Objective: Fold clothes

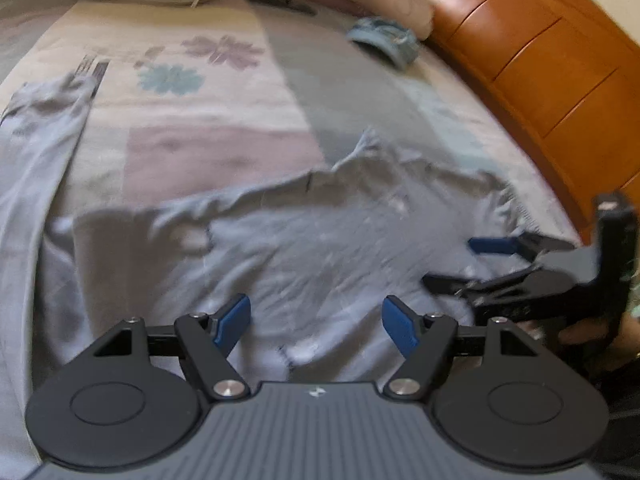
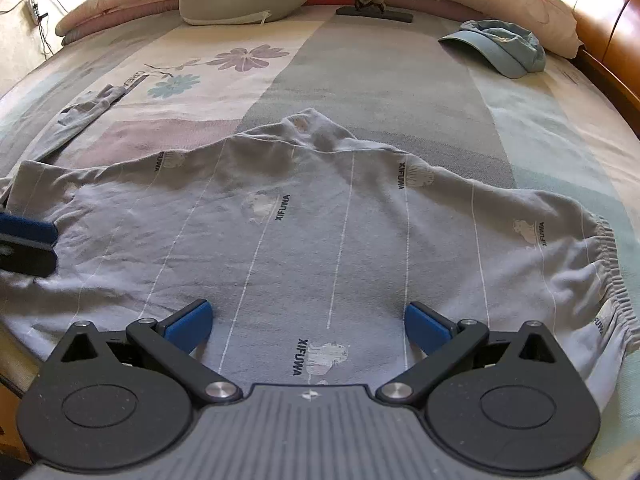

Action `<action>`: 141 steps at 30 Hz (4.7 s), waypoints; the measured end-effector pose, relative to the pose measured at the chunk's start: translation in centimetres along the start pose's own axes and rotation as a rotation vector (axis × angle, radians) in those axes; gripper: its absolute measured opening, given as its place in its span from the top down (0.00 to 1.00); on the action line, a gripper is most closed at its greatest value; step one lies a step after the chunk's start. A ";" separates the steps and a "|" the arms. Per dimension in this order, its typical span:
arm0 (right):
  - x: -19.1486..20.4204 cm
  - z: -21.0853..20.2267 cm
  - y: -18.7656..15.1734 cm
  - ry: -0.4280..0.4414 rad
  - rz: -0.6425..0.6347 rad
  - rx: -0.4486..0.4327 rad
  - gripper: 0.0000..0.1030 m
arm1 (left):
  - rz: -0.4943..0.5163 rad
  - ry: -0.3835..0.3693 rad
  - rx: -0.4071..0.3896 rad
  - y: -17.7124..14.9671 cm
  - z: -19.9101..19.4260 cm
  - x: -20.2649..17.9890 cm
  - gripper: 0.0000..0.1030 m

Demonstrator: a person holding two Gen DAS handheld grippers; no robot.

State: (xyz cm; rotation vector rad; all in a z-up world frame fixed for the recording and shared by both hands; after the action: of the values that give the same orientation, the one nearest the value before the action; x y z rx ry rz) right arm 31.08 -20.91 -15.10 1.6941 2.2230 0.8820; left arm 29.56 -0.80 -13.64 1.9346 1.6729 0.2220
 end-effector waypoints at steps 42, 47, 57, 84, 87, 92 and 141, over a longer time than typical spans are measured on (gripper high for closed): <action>0.1 -0.2 -0.3 0.009 -0.044 -0.059 0.00 | 0.353 0.728 0.108 8.6 0.8 10.9 0.22; 0.1 -0.3 -0.5 0.006 -0.044 -0.062 0.00 | 0.434 0.799 0.132 8.2 2.6 11.0 0.21; 0.1 -0.5 0.0 0.046 -0.037 -0.012 0.00 | 0.348 0.736 0.094 7.4 0.5 11.4 0.19; 20.7 16.3 17.0 0.960 0.431 0.181 0.00 | 0.063 0.504 -0.051 -3.3 -10.5 21.3 0.17; 22.0 17.3 17.7 0.964 0.421 0.171 0.00 | 0.047 0.491 -0.066 -3.7 -10.8 22.0 0.17; 23.5 17.9 18.4 0.966 0.429 0.131 0.00 | 0.018 0.482 -0.084 -4.2 -11.6 23.1 0.17; 45.4 11.6 15.0 1.261 0.078 0.404 0.00 | -0.247 0.604 -0.112 -9.9 -17.7 29.7 0.16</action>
State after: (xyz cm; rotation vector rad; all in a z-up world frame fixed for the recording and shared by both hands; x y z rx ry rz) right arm 34.58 27.60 -7.36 1.5288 3.2533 2.0471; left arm 18.78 33.44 -11.10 1.6476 2.1994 0.8487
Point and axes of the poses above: each gripper's, at about its wrist camera, not at the fingertips, and z roughly the way its jaws point, x to its left, y to its top, the point moved 9 cm from there along z, roughly the way its jaws point, and after that the axes turned 11 degrees about y, right-handed, at the moved point
